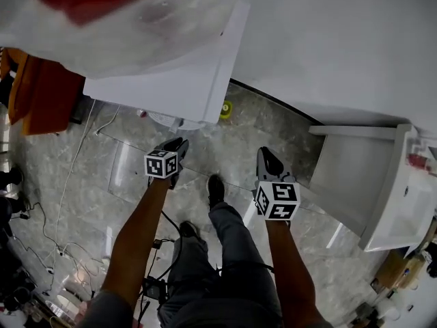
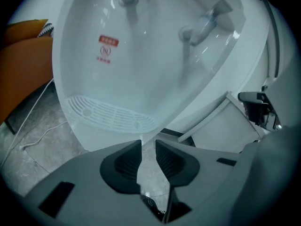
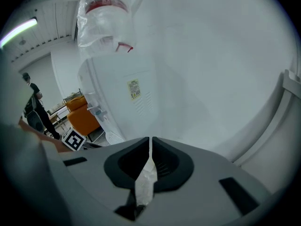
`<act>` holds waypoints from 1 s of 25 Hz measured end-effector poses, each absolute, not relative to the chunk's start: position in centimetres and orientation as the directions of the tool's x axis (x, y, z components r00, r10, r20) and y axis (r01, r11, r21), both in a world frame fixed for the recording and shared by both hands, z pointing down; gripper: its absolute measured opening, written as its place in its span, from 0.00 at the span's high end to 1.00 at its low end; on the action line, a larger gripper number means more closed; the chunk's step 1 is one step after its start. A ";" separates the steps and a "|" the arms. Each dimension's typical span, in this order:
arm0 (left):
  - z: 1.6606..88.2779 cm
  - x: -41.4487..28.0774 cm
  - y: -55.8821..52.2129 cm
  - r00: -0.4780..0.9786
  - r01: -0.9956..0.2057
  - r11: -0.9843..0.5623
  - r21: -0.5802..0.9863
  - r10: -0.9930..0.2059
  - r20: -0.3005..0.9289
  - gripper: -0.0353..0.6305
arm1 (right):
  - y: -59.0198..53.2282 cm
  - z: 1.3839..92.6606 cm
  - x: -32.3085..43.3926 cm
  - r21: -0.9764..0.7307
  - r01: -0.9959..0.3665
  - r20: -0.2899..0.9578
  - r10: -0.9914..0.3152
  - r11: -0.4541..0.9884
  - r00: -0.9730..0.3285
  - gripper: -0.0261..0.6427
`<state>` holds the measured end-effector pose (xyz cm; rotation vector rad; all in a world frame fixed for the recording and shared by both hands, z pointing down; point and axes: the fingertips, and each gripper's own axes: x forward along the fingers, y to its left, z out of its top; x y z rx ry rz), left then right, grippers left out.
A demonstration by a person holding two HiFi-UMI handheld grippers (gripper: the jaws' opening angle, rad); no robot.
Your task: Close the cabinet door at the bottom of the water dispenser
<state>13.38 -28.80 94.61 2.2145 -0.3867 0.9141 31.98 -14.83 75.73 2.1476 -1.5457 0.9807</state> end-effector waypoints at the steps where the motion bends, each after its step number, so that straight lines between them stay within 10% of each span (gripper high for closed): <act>1: 93.1 13.0 -28.9 0.715 -0.501 -0.714 0.490 -0.022 0.699 0.80 | -14.9 74.9 31.7 -0.134 -0.923 0.682 -0.709 -0.361 0.179 0.92; 25: 44.3 -2.0 -32.4 0.845 -0.521 -0.843 0.137 -0.485 0.226 0.92 | -15.8 44.1 23.1 -0.062 -0.989 0.358 -0.928 -0.136 0.106 0.92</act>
